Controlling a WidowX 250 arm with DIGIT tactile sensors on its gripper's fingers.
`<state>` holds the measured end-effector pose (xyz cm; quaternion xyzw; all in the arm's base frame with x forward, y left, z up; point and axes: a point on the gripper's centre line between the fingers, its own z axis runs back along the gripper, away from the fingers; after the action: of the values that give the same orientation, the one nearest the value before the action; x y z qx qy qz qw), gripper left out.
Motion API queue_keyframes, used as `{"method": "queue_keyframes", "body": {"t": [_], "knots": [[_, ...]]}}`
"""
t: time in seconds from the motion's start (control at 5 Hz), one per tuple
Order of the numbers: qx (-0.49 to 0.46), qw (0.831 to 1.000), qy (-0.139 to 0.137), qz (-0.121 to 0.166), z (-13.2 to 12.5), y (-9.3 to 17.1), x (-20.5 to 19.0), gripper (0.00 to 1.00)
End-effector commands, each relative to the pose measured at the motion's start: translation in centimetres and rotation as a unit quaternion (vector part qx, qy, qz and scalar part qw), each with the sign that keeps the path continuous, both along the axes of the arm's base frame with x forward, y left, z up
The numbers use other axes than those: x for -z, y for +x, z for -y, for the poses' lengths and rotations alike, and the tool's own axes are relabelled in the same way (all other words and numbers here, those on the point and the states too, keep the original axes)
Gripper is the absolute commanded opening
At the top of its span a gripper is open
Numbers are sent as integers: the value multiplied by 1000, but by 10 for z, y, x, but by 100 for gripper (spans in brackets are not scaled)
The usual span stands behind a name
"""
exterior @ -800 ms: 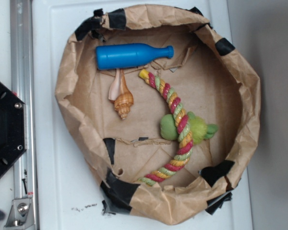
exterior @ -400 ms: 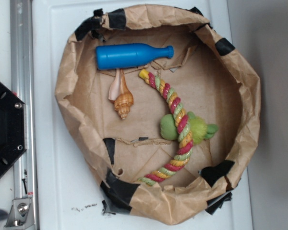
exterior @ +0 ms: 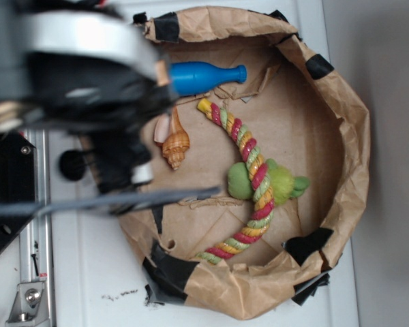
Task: Grab the blue bottle.
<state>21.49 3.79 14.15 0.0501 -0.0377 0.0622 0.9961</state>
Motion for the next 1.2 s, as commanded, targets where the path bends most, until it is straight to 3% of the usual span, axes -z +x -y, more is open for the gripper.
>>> {"method": "queue_keyframes", "body": {"t": [0.0,0.2,0.4,0.6,1.0], "knots": [[50,999,14,16,-7,48,32,100],[124,992,25,13,12,37,55,100],[181,983,-8,27,14,21,50,100],[178,984,2,-2,-13,20,73,100],[137,990,10,-29,-64,35,97,100]]}}
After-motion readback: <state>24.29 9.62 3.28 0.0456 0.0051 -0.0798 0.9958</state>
